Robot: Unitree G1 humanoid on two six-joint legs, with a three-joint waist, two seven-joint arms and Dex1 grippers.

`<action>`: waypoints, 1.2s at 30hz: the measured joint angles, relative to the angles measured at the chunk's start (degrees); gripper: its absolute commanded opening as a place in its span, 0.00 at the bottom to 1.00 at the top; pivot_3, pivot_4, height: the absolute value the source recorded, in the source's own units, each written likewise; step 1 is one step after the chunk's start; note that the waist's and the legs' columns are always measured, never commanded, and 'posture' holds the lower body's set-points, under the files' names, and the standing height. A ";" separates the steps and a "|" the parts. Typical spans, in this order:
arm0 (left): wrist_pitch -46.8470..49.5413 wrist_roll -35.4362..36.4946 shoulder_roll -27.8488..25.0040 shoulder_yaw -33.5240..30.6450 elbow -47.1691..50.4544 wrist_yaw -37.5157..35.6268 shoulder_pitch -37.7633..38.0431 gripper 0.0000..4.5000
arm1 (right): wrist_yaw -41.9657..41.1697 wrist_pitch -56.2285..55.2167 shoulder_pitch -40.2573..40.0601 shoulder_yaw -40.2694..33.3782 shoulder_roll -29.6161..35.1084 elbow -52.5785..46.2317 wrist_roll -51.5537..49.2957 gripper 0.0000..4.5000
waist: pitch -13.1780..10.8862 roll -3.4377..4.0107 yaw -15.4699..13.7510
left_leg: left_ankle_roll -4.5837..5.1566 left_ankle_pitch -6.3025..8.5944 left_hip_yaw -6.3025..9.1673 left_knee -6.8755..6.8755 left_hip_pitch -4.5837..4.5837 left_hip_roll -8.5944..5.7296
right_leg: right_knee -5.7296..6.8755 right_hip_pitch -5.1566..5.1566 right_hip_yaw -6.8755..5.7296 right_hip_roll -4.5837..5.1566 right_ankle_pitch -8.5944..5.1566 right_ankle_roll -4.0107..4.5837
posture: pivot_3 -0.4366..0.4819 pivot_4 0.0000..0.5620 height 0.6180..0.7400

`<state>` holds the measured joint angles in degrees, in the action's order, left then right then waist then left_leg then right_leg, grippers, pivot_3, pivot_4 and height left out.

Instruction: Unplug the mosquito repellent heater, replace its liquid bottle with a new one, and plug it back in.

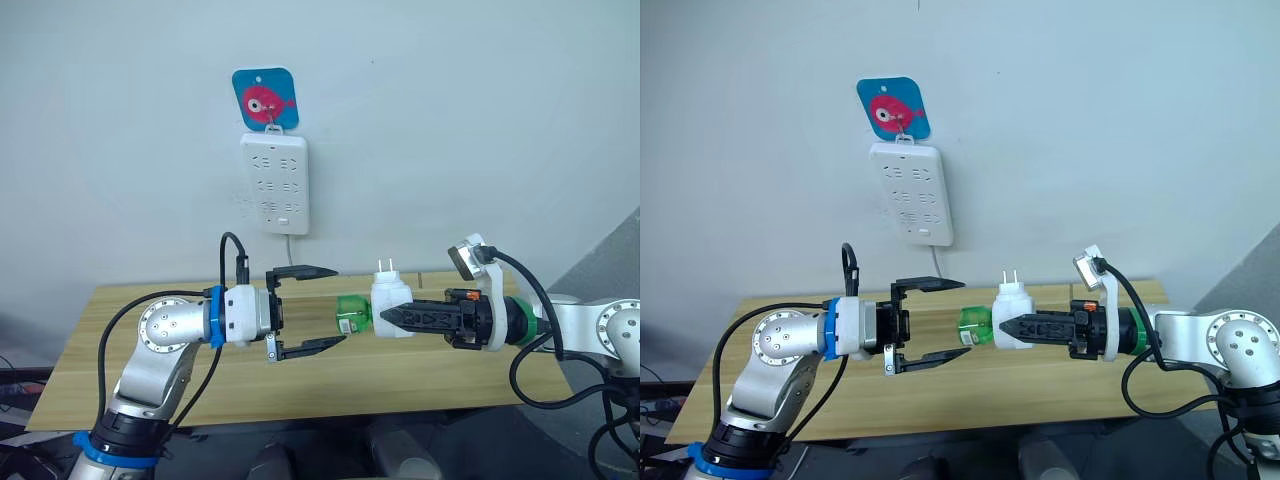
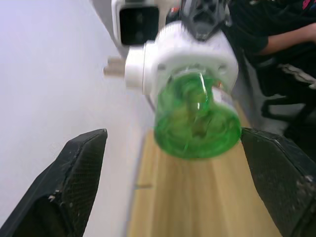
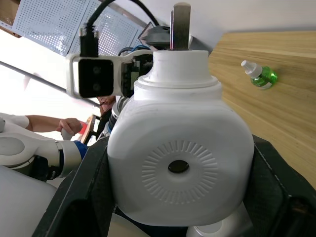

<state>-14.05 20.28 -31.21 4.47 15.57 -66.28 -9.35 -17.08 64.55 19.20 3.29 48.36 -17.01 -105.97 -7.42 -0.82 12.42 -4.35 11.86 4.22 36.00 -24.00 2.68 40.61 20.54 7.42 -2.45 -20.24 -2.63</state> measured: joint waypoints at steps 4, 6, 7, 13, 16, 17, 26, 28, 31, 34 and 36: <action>-3.76 -1.31 1.52 2.19 -1.77 0.12 -0.08 1.00 | 0.43 -0.03 0.17 0.00 -0.39 0.53 0.01 0.66 | 0.00 0.00 0.04 | 0.00 0.00 0.00 0.01 0.01 0.00 | 0.01 -0.01 -0.01 0.00 0.00 0.00 | 0.23 0.13 0.95; -4.31 -1.37 1.93 2.78 -2.75 0.13 -0.34 1.00 | 0.74 -0.04 0.32 0.00 -0.65 0.58 0.01 0.66 | 0.00 0.00 0.09 | 0.00 0.00 0.00 0.01 0.02 0.00 | 0.03 0.00 -0.01 -0.01 0.00 0.00 | 0.23 0.13 0.95; -4.61 -1.36 2.16 2.98 -2.96 0.18 -0.68 1.00 | 0.90 -0.04 0.40 0.01 -0.77 0.59 0.01 0.66 | 0.00 0.00 0.09 | 0.00 0.00 0.02 0.02 0.01 0.00 | 0.04 -0.01 -0.02 -0.01 0.00 0.00 | 0.23 0.13 0.95; -5.26 -1.26 2.26 3.70 -4.08 0.26 -1.61 0.64 | 1.28 -0.04 0.72 0.01 -1.27 0.58 0.01 0.66 | 0.00 0.00 0.12 | 0.00 0.00 0.03 0.02 0.02 0.01 | 0.05 -0.01 -0.04 -0.01 0.00 0.00 | 0.23 0.13 0.95; -4.93 -1.25 2.22 4.03 -4.61 0.19 -2.05 0.50 | 1.47 -0.16 0.84 -0.07 -1.34 0.92 0.04 0.66 | 0.00 0.00 0.13 | 0.00 0.00 0.03 0.03 0.01 0.00 | 0.05 -0.01 -0.04 -0.01 0.00 0.00 | 0.23 0.13 0.95; -3.82 -0.94 2.09 4.08 -4.42 0.16 -2.34 0.50 | 1.47 -0.18 0.89 -0.19 -1.34 0.98 0.05 0.66 | 0.00 0.00 0.12 | 0.00 0.00 0.03 0.03 0.01 0.00 | 0.05 -0.01 -0.03 -0.01 0.00 0.00 | 0.23 0.13 0.95; 39.23 20.56 -10.22 5.14 4.58 2.71 -9.82 0.50 | 0.18 0.57 1.73 0.01 -1.78 0.66 1.26 0.66 | -0.04 -0.03 0.26 | 0.00 0.00 0.19 0.05 0.02 0.01 | 0.17 0.00 -0.17 -0.05 0.00 -0.01 | 0.24 0.14 0.95; 56.30 31.58 -12.58 4.41 3.90 4.79 -15.20 0.50 | -1.26 0.81 2.05 -0.34 -1.57 0.37 1.43 0.66 | -0.04 -0.03 0.22 | 0.00 0.00 0.20 0.06 0.04 -0.01 | 0.15 -0.04 -0.20 -0.05 -0.01 -0.01 | 0.24 0.14 0.95; 68.51 40.15 -12.23 3.21 1.39 7.29 -19.28 0.50 | -2.52 0.85 2.05 -1.05 -1.38 0.23 1.38 0.66 | -0.06 -0.05 0.18 | 0.00 0.00 0.20 0.02 0.01 -0.02 | 0.12 -0.02 -0.22 -0.06 -0.01 -0.01 | 0.24 0.15 0.95; 74.67 44.16 -11.29 2.04 -0.28 9.32 -21.18 0.50 | -3.17 0.85 2.06 -1.57 -1.25 0.22 1.28 0.66 | -0.06 -0.05 0.22 | 0.00 0.00 0.21 0.00 0.02 0.02 | 0.12 0.00 -0.20 -0.10 -0.01 -0.01 | 0.24 0.15 0.95; 75.95 44.61 -10.98 1.66 -0.53 9.81 -21.23 0.58 | -3.25 0.93 2.05 -1.57 -1.21 0.23 1.26 0.66 | -0.06 -0.05 0.21 | 0.00 0.00 0.21 0.00 0.01 0.04 | 0.12 0.01 -0.20 -0.13 -0.01 0.00 | 0.24 0.15 0.95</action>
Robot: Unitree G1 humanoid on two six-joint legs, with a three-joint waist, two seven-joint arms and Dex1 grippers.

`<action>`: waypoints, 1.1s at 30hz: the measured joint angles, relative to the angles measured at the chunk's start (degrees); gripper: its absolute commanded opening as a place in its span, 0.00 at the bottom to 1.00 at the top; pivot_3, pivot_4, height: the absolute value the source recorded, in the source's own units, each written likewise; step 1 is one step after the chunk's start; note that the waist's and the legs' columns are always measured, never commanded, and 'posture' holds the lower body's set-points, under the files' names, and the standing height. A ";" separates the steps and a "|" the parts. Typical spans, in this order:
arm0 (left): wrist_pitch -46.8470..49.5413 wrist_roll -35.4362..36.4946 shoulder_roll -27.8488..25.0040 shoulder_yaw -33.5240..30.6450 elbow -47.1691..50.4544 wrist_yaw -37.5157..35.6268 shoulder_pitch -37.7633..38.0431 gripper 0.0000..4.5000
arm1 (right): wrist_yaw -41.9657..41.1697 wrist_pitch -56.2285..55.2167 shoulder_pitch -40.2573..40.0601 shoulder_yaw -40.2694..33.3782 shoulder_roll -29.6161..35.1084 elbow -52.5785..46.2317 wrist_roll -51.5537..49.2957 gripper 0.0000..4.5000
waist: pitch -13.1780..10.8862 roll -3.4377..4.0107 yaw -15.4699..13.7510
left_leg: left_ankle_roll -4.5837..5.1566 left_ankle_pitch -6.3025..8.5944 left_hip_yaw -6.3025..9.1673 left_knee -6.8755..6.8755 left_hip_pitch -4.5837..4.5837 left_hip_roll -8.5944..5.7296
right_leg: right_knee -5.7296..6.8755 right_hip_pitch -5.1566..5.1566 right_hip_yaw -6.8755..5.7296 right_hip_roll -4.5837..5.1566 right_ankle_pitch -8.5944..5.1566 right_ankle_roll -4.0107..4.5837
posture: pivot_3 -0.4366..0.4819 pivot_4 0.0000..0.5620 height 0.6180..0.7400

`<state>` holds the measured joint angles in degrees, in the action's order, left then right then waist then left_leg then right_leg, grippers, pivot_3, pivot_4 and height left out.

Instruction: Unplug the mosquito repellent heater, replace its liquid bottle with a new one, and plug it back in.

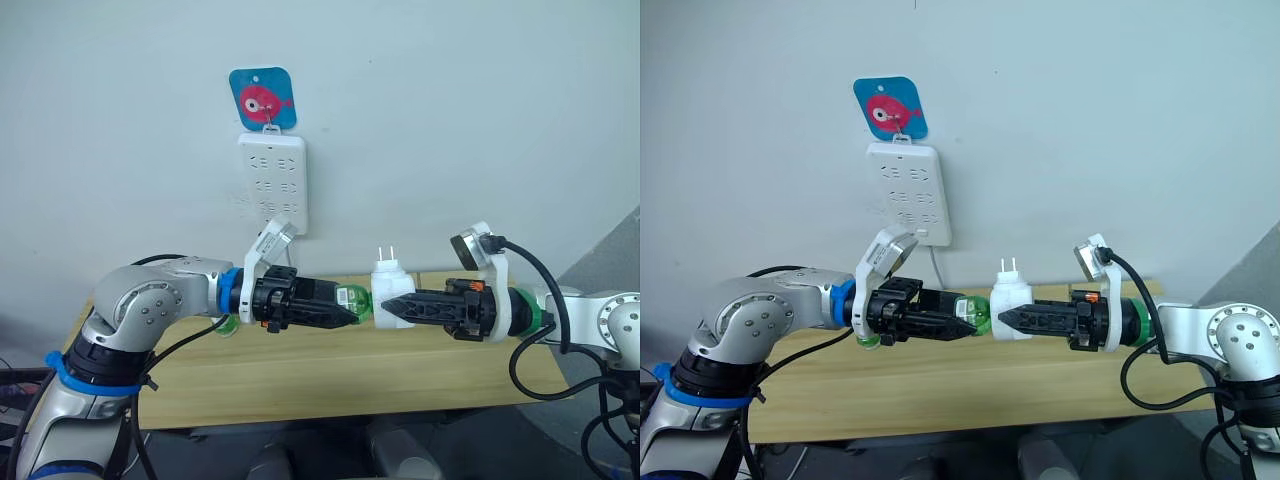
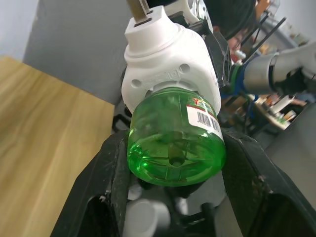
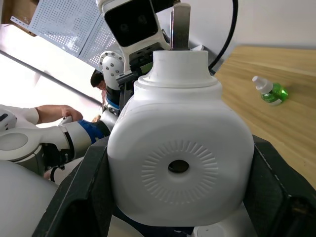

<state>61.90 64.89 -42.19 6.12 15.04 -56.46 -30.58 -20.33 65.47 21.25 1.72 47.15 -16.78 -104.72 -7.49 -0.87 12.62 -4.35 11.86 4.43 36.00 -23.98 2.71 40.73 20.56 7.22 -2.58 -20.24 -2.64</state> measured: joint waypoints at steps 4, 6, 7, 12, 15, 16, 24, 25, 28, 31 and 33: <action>-7.63 -6.78 0.07 -0.64 2.08 -1.17 1.62 0.87 | 0.85 0.31 -0.49 0.62 0.07 -0.13 -0.04 0.66 | 0.00 0.00 -0.12 | 0.00 0.00 -0.03 0.00 0.00 -0.01 | -0.02 -0.01 0.06 0.00 0.00 0.00 | 0.24 0.15 0.95; -15.44 -12.41 0.15 -0.98 4.22 -2.84 4.50 0.94 | 1.52 0.47 -0.68 0.96 0.08 -0.31 -0.14 0.66 | 0.00 0.00 -0.11 | -0.01 0.00 -0.09 0.00 0.02 0.00 | -0.02 -0.01 0.11 0.01 0.00 0.00 | 0.24 0.15 0.95; -19.13 -14.78 0.50 -1.30 4.88 -3.37 6.03 0.94 | 1.79 0.50 -0.72 0.97 0.10 -0.32 -0.17 0.66 | 0.00 0.00 -0.12 | -0.01 0.00 -0.09 0.00 0.02 0.00 | -0.02 -0.01 0.11 0.01 0.00 0.01 | 0.24 0.15 0.95; -45.22 -29.68 2.67 -2.70 5.96 -7.06 15.16 0.94 | 3.15 0.39 -1.86 1.00 0.69 0.32 -0.07 0.66 | 0.00 0.00 -0.48 | -0.01 0.00 -0.14 0.01 0.02 -0.02 | -0.04 -0.02 0.16 0.05 0.00 0.01 | 0.24 0.15 0.95; -57.84 -34.47 5.12 -4.30 4.99 -9.08 19.37 0.94 | 3.14 0.30 -1.96 0.92 0.68 0.31 -0.25 0.66 | 0.00 -0.01 -0.55 | -0.01 0.00 -0.17 0.02 0.01 -0.02 | -0.07 -0.02 0.19 0.08 0.00 0.01 | 0.24 0.15 0.95; -61.15 -35.57 5.55 -4.55 4.60 -9.65 20.23 0.94 | 3.13 0.27 -1.97 0.88 0.67 0.30 -0.40 0.66 | 0.00 -0.01 -0.59 | -0.01 0.00 -0.18 0.02 0.02 -0.02 | -0.07 -0.02 0.19 0.08 0.00 0.01 | 0.24 0.15 0.95; -80.11 -41.96 9.70 -3.02 0.74 -12.90 23.19 0.94 | 2.94 0.13 -1.98 0.83 0.55 0.18 -1.26 0.66 | 0.00 -0.01 -0.66 | 0.00 0.00 -0.21 0.03 0.02 -0.02 | -0.07 -0.03 0.21 0.10 0.00 0.01 | 0.24 0.14 0.95; -81.18 -42.57 10.43 -2.52 -0.02 -12.84 23.13 0.94 | 2.95 0.13 -1.97 0.83 0.53 0.18 -1.32 0.66 | 0.00 -0.01 -0.66 | 0.00 0.00 -0.20 0.04 0.02 -0.02 | -0.07 -0.03 0.20 0.09 0.00 0.01 | 0.24 0.14 0.95; -83.74 -44.51 12.82 -0.49 -2.33 -12.05 21.86 0.94 | 2.99 0.12 -1.94 0.83 0.51 0.13 -1.84 0.66 | 0.00 -0.01 -0.66 | 0.00 0.00 -0.20 0.06 0.01 -0.03 | -0.07 -0.04 0.20 0.09 0.00 0.01 | 0.23 0.14 0.95; -86.28 -46.21 14.24 0.71 -4.78 -11.46 20.03 0.94 | 3.03 0.12 -1.87 0.83 0.51 0.11 -1.89 0.66 | 0.01 -0.01 -0.57 | 0.00 0.00 -0.20 0.06 0.02 -0.03 | -0.06 -0.04 0.20 0.09 0.00 0.01 | 0.23 0.14 0.95; -87.91 -47.02 14.62 1.10 -6.56 -11.33 19.18 0.94 | 3.09 0.11 -1.85 0.83 0.52 0.10 -1.92 0.66 | 0.02 -0.01 -0.45 | 0.00 0.00 -0.20 0.05 0.03 -0.02 | -0.05 -0.04 0.20 0.09 0.00 0.01 | 0.23 0.14 0.95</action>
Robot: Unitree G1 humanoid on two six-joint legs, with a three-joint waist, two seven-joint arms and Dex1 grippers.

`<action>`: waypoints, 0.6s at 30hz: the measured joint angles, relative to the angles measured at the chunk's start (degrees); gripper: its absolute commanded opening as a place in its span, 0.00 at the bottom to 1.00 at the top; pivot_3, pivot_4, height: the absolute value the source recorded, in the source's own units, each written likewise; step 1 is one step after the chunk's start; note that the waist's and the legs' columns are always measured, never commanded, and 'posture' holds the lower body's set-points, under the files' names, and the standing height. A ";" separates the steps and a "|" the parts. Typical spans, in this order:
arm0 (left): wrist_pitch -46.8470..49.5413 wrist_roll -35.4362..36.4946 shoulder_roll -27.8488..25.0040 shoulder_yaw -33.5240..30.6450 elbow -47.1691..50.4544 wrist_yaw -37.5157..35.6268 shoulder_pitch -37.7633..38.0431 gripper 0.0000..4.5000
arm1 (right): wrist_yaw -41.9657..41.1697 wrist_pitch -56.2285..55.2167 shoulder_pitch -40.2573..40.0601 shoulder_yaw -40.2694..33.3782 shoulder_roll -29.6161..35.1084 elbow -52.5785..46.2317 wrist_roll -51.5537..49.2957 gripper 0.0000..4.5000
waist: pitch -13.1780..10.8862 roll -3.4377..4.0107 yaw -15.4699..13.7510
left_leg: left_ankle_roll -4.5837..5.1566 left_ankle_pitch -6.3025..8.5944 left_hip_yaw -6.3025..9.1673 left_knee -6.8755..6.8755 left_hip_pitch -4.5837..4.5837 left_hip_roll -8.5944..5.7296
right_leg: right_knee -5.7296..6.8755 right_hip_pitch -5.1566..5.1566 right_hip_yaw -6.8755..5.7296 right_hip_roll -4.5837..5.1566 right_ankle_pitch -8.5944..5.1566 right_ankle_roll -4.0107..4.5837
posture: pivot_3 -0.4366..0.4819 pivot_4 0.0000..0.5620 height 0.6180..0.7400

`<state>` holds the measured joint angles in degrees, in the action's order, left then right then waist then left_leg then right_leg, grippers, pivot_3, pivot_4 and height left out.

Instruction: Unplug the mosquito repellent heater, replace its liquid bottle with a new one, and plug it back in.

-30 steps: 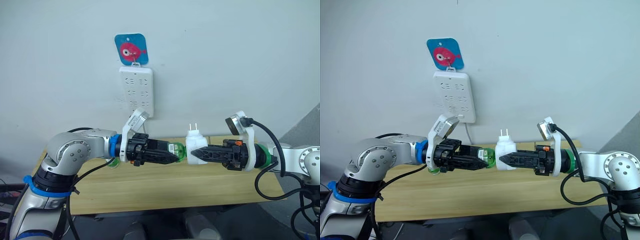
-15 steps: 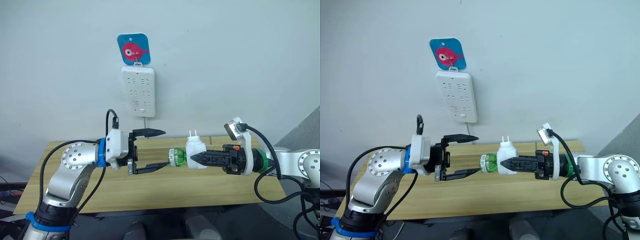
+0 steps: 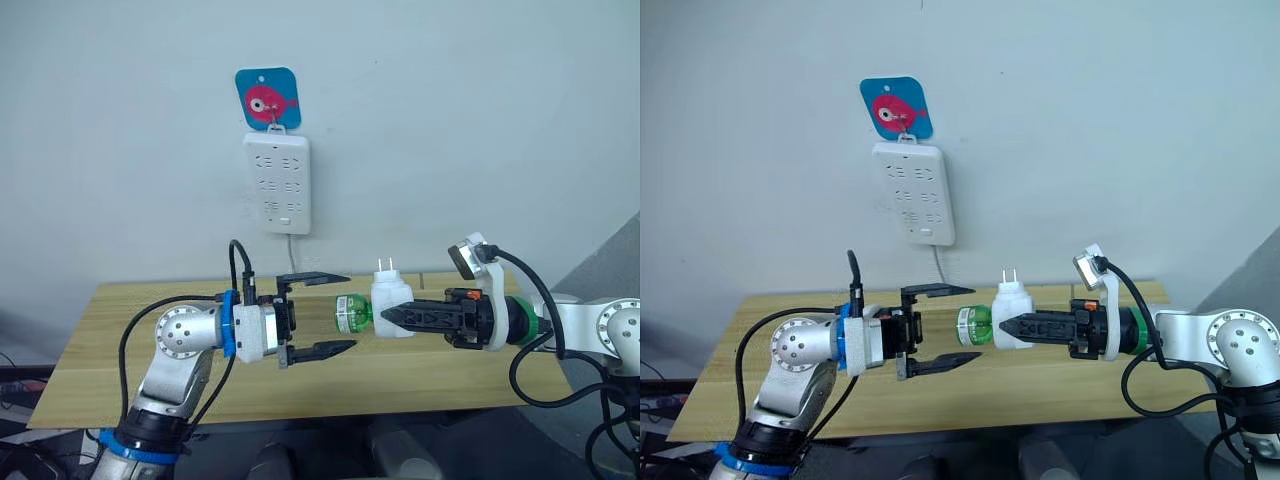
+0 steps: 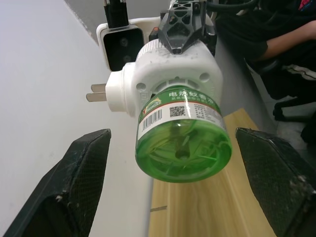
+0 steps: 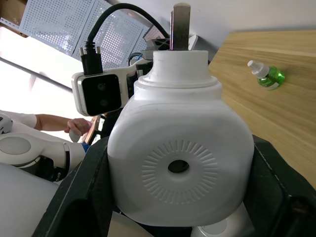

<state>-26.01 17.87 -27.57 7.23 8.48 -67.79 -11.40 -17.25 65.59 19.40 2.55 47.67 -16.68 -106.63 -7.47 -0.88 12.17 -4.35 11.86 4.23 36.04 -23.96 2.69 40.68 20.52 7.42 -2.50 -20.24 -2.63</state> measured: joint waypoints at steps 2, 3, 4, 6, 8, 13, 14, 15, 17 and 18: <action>-0.91 -0.10 0.43 0.35 -0.90 0.31 -0.60 0.94 | 0.04 0.00 0.02 0.00 0.00 -0.01 -0.01 0.66 | 0.00 0.00 0.01 | 0.00 0.00 0.01 0.00 -0.01 0.00 | 0.00 0.00 -0.01 0.00 0.00 0.00 | 0.23 0.14 0.95; -1.10 -0.10 0.56 0.52 -1.23 0.57 -0.82 0.94 | 0.05 0.00 0.04 0.00 0.00 -0.03 -0.01 0.66 | 0.00 0.00 0.01 | 0.00 0.00 0.01 0.00 -0.01 0.00 | 0.00 0.00 -0.01 0.00 0.00 0.00 | 0.23 0.14 0.95; -1.22 -0.09 0.59 0.72 -1.36 0.78 -0.98 0.94 | 0.07 0.00 0.04 0.00 0.01 -0.03 -0.01 0.66 | 0.00 0.00 0.01 | 0.00 0.00 0.01 0.00 -0.02 0.00 | 0.00 0.00 -0.01 0.00 0.00 0.00 | 0.23 0.14 0.95; -1.67 0.00 0.59 0.97 -1.35 0.79 -1.19 0.90 | 0.14 0.00 0.04 0.00 0.01 -0.03 -0.01 0.66 | 0.00 0.00 0.02 | 0.00 0.00 0.01 0.00 -0.01 0.00 | 0.00 0.00 -0.01 0.00 0.00 0.00 | 0.23 0.14 0.95; -1.74 0.13 0.48 1.02 -1.21 0.82 -1.21 0.80 | 0.19 0.00 0.04 0.00 0.03 -0.03 -0.01 0.66 | 0.00 0.00 0.05 | 0.00 0.00 0.01 0.00 0.00 0.00 | 0.02 0.00 -0.01 0.00 0.00 0.00 | 0.23 0.13 0.95; -1.37 0.84 -0.32 1.53 0.44 0.75 0.06 0.50 | 0.21 -0.17 0.07 -0.19 0.03 -0.08 -0.23 0.66 | 0.00 0.01 0.29 | 0.00 0.00 0.02 0.01 -0.01 0.00 | 0.02 0.00 -0.02 0.00 0.00 0.00 | 0.23 0.13 0.95; -1.11 1.09 -0.39 1.54 0.64 0.75 0.20 0.50 | 0.21 -0.17 0.08 -0.19 0.03 -0.17 -0.31 0.66 | 0.00 0.01 0.33 | 0.00 0.00 0.03 0.00 0.00 0.01 | 0.02 0.00 -0.02 0.00 0.00 0.00 | 0.23 0.13 0.95; -0.78 1.26 -0.42 1.54 0.78 0.77 0.33 0.50 | 0.21 -0.17 0.09 -0.19 0.03 -0.23 -0.31 0.66 | 0.00 0.01 0.35 | 0.00 0.00 0.03 0.00 0.00 0.01 | 0.02 -0.01 -0.02 0.00 0.00 0.00 | 0.23 0.13 0.95; -0.13 1.38 -0.42 1.55 1.09 0.93 0.52 0.50 | 0.23 -0.16 0.08 -0.19 0.03 -0.23 -0.31 0.66 | 0.00 0.00 0.36 | 0.00 0.00 0.03 0.01 0.00 0.00 | 0.02 -0.01 -0.02 0.00 0.00 0.00 | 0.23 0.14 0.95; 1.08 1.58 -0.59 1.55 1.61 0.99 0.52 0.50 | 0.28 -0.17 0.09 -0.21 0.04 -0.23 -0.29 0.66 | 0.00 0.00 0.37 | 0.00 0.00 0.03 0.01 -0.01 0.00 | 0.02 -0.01 -0.02 0.00 0.00 0.00 | 0.22 0.14 0.95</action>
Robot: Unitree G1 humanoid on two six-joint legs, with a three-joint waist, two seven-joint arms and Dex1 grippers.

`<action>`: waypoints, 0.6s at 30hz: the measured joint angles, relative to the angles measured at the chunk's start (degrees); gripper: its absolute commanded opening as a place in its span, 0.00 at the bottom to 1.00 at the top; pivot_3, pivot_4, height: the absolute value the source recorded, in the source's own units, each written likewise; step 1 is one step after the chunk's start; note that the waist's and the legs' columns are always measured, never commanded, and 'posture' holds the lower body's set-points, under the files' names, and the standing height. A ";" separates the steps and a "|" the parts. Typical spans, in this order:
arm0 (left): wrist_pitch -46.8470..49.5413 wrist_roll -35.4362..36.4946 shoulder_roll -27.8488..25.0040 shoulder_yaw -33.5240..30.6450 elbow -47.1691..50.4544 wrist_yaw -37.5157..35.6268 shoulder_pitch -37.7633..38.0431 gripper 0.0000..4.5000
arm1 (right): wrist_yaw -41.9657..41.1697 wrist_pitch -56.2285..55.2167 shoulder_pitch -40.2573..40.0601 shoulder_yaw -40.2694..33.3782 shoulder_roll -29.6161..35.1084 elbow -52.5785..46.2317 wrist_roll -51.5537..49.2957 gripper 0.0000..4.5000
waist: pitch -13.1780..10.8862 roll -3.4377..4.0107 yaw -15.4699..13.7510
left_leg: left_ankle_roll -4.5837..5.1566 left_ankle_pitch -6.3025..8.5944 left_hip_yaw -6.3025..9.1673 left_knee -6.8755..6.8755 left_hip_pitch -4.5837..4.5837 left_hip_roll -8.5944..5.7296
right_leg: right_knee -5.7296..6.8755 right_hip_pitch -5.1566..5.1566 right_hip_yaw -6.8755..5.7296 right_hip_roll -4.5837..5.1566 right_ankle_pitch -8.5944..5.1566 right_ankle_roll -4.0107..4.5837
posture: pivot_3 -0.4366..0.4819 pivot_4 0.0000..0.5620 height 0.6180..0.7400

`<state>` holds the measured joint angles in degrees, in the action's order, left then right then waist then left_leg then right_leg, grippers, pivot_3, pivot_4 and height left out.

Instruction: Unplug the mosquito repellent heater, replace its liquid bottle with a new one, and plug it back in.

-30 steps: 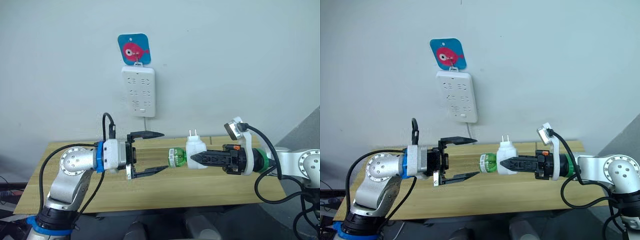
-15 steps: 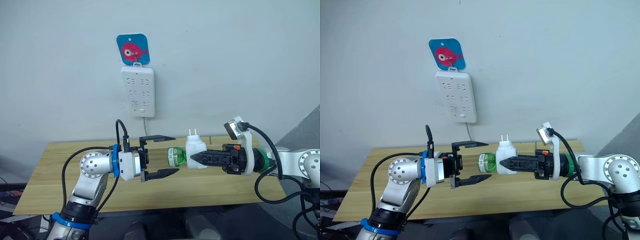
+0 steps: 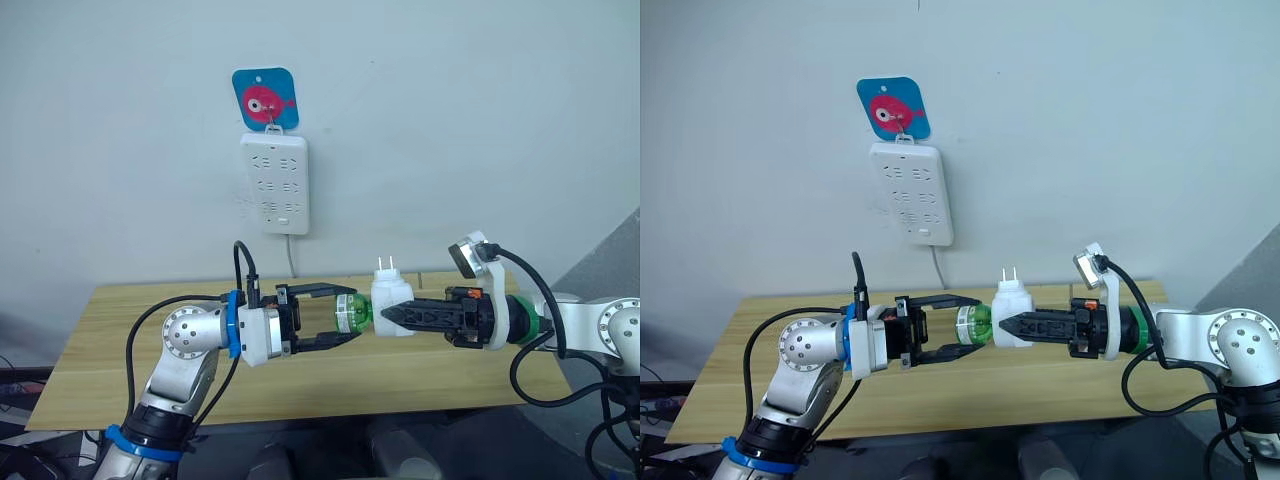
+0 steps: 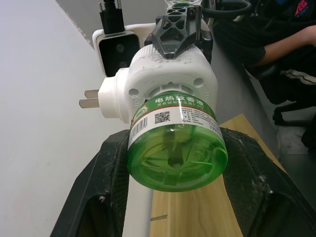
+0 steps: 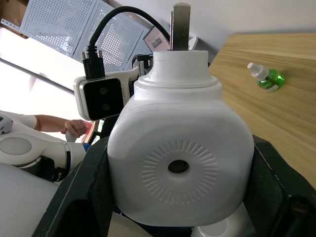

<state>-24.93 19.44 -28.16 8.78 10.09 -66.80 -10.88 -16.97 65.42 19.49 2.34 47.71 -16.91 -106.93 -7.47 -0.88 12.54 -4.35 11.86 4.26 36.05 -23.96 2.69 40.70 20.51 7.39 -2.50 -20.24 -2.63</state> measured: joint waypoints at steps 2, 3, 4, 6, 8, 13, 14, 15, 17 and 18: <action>4.57 1.54 -1.73 0.24 2.14 0.04 0.00 0.50 | 0.02 0.05 0.00 0.01 0.01 -0.19 0.00 0.66 | 0.00 0.00 0.06 | 0.00 0.00 0.00 -0.01 0.00 0.01 | 0.01 0.01 0.00 0.00 0.00 0.00 | 0.22 0.14 0.95; 9.68 3.65 -3.81 0.46 4.45 0.34 -0.03 0.50 | 0.03 0.14 0.00 0.04 0.02 -0.46 -0.01 0.66 | 0.00 0.00 0.10 | 0.00 0.00 0.02 -0.02 -0.01 0.02 | 0.02 0.03 -0.01 -0.02 0.00 0.00 | 0.22 0.14 0.95; 15.02 5.91 -5.87 0.56 6.88 0.98 -0.13 0.50 | 0.02 0.09 0.01 0.08 0.00 -0.74 -0.03 0.66 | 0.00 0.00 0.13 | 0.00 0.00 0.04 -0.03 0.00 0.02 | 0.03 0.02 -0.02 -0.02 0.00 0.00 | 0.22 0.14 0.95; 32.89 15.10 -11.76 1.11 11.98 3.54 -2.00 0.50 | -0.18 0.11 0.05 0.17 0.02 -0.89 0.02 0.66 | -0.05 -0.05 0.18 | 0.00 0.00 0.13 -0.02 -0.01 0.04 | 0.07 0.03 -0.11 -0.04 0.00 0.00 | 0.23 0.15 0.95; 51.50 26.71 -17.87 1.13 13.97 5.42 -7.20 0.50 | -0.67 0.20 0.21 0.39 0.06 -1.42 0.02 0.66 | -0.09 -0.08 0.12 | 0.00 0.00 0.20 -0.01 -0.01 0.03 | 0.13 0.04 -0.18 -0.05 -0.01 0.00 | 0.23 0.15 0.95; 82.05 47.06 -21.21 0.84 8.08 8.75 -20.25 0.50 | -2.54 0.10 1.50 0.64 0.81 -2.50 0.14 0.66 | -0.14 -0.06 0.12 | 0.00 0.00 0.19 -0.01 0.02 -0.03 | 0.03 -0.02 -0.20 -0.04 -0.01 0.00 | 0.24 0.15 0.95; 85.00 48.69 -20.46 0.84 6.65 9.30 -21.25 0.50 | -2.80 0.08 1.55 0.64 1.04 -2.48 0.19 0.66 | -0.14 -0.06 0.11 | 0.00 0.01 0.19 -0.02 0.02 -0.02 | 0.01 -0.02 -0.20 -0.04 -0.01 0.00 | 0.24 0.15 0.95; 87.45 49.97 -19.63 0.84 5.23 10.00 -21.82 0.50 | -2.81 0.05 1.54 0.64 1.17 -2.42 0.42 0.66 | -0.14 -0.05 0.14 | 0.00 0.01 0.19 -0.04 0.01 -0.01 | 0.01 0.00 -0.19 -0.05 -0.01 0.00 | 0.23 0.15 0.95; 89.94 50.86 -18.41 0.78 3.62 10.68 -22.14 0.50 | -2.78 0.11 1.50 0.67 1.29 -2.41 0.93 0.66 | -0.15 -0.04 0.16 | 0.00 0.01 0.19 -0.07 -0.02 0.04 | 0.02 0.06 -0.19 -0.11 -0.02 0.01 | 0.22 0.15 0.95; 90.57 50.94 -17.97 0.57 3.29 10.97 -22.12 0.50 | -2.77 0.07 1.50 0.67 1.30 -2.37 1.11 0.66 | -0.15 -0.04 0.15 | 0.00 0.01 0.19 -0.07 -0.02 0.05 | 0.02 0.06 -0.19 -0.12 -0.02 0.02 | 0.22 0.15 0.95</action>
<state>65.63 70.38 -46.13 9.35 13.39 -55.83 -32.99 -19.74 65.48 20.99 3.02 49.02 -19.28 -105.81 -7.62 -0.92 12.69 -4.35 11.86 4.46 35.98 -23.98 2.74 40.73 20.57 7.21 -2.62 -20.26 -2.61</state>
